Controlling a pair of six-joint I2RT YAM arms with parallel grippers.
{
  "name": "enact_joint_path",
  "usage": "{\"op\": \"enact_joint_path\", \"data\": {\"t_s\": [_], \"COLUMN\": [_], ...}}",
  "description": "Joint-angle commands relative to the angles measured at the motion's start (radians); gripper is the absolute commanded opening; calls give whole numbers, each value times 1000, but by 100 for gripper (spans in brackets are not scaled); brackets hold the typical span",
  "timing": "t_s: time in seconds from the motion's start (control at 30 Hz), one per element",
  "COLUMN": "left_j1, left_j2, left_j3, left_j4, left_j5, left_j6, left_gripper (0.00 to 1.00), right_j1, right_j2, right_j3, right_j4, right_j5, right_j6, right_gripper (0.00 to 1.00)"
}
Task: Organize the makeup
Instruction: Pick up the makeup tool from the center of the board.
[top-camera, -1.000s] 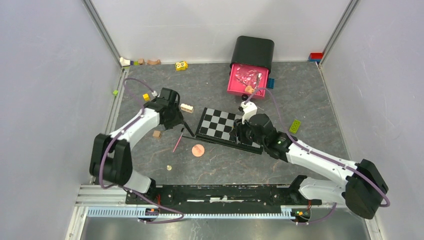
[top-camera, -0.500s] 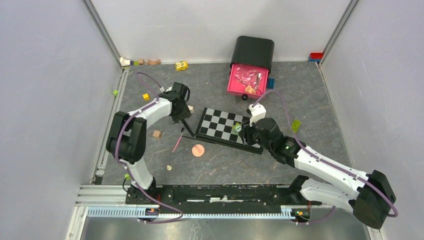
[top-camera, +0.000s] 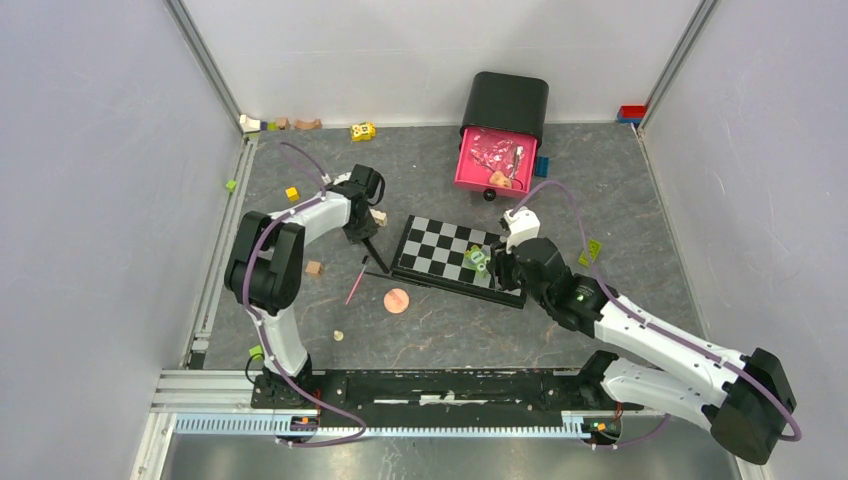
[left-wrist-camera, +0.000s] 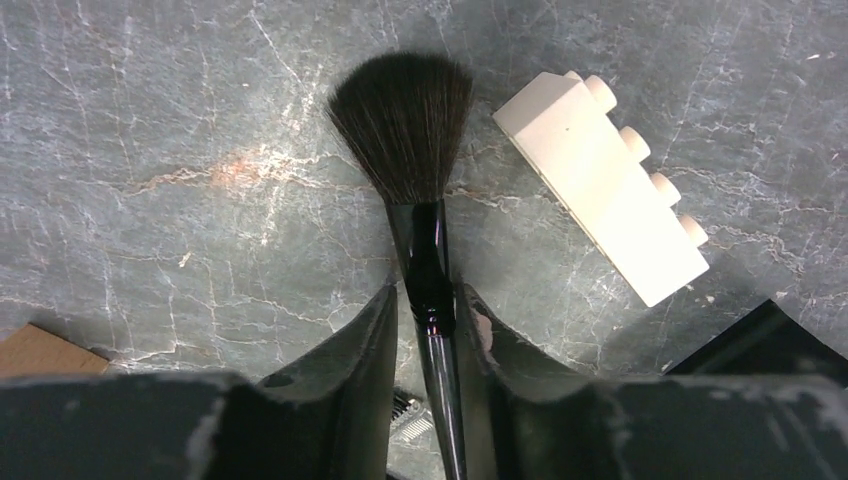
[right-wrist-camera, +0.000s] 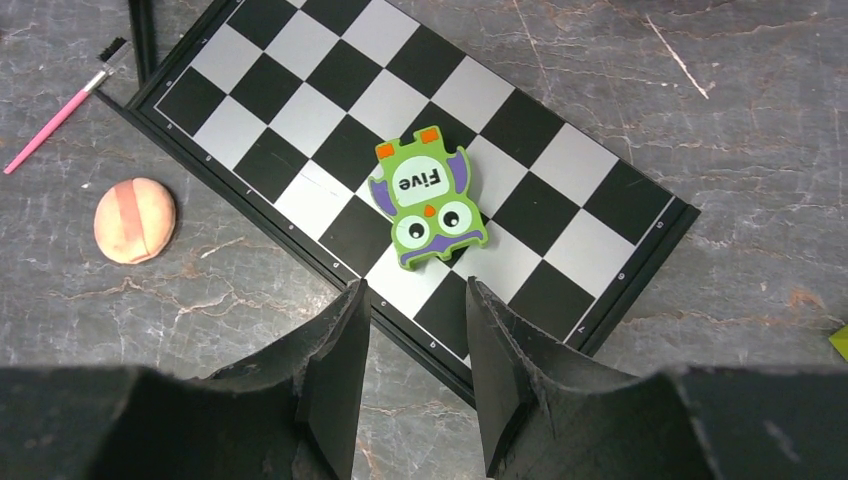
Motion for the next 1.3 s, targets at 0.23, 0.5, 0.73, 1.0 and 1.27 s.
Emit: {"op": "enact_joint_path", "data": {"t_s": [0.23, 0.5, 0.73, 1.0, 1.27], "left_j1": [-5, -12, -47, -173, -258], "left_j2": [-35, -215, -403, -333, -48], "left_j3": [-31, -67, -63, 222, 643], "left_j4": [19, -29, -49, -64, -90], "left_j5": [-56, -82, -22, 155, 292], "left_j6": [-24, -6, 42, 108, 124], "left_gripper": [15, 11, 9, 6, 2], "right_j1": [1, 0, 0, -2, -2], "right_j2": [-36, -75, -134, -234, -375], "right_j3": [15, 38, 51, 150, 175], "right_j4": [-4, -25, -56, -249, -351], "right_j5": [53, 99, 238, 585, 660], "right_j6": [-4, 6, 22, 29, 101], "right_gripper": [47, 47, 46, 48, 48]}}
